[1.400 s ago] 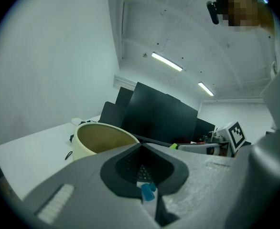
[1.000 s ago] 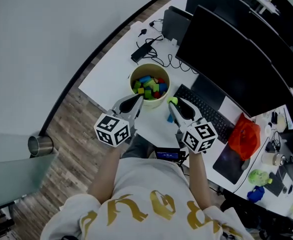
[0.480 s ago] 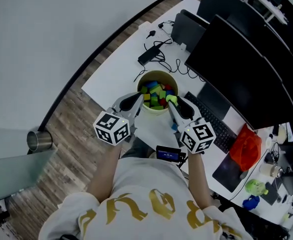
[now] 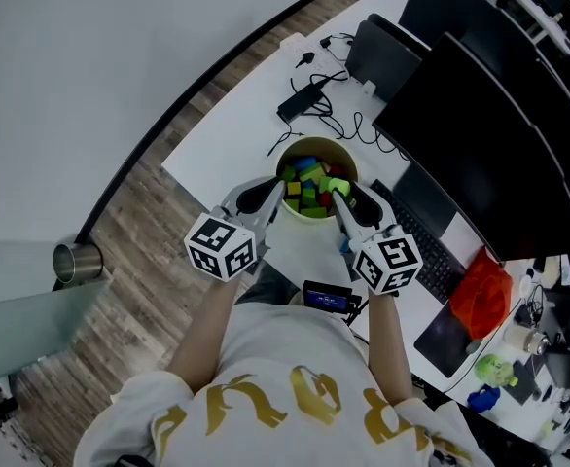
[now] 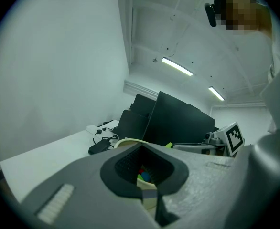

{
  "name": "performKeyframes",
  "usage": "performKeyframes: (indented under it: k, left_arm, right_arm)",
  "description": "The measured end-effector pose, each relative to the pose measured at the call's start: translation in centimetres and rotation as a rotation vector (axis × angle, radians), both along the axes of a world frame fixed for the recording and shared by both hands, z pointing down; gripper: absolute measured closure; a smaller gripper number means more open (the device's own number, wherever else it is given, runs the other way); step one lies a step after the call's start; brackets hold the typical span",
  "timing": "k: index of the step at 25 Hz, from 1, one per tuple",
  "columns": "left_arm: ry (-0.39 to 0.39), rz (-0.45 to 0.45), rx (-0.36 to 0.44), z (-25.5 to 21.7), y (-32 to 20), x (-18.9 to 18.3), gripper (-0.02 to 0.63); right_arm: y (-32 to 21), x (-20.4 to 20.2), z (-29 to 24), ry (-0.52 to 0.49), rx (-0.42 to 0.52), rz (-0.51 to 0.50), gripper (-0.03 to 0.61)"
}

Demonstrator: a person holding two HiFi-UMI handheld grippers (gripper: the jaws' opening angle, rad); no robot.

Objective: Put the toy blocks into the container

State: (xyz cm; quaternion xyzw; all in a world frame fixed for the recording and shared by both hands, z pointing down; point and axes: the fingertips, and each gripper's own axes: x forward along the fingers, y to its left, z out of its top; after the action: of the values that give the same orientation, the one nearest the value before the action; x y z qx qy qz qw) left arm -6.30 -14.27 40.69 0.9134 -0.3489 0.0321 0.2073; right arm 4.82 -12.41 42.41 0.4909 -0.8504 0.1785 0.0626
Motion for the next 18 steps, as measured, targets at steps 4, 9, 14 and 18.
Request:
performKeyframes:
  k: [4,9,14,18]
  left_arm:
    - [-0.003,-0.018,0.017,-0.1,-0.4,-0.6,0.607]
    - [0.005,-0.024,0.001,0.4,-0.7,-0.9,0.607]
    - [0.013,-0.027,-0.013,0.7,-0.5,-1.1,0.607]
    - [0.021,-0.033,-0.02,0.8,-0.4,-1.4,0.607]
  right_arm:
    - [-0.7,-0.2,0.1,0.005,0.012,0.007,0.426]
    - [-1.2,-0.6,0.3,0.006,0.013,0.001,0.43]
    - [-1.3,-0.7,0.3,0.011,0.012,0.002,0.428]
    - [-1.4,-0.5,0.3,0.006,0.01,0.011,0.428]
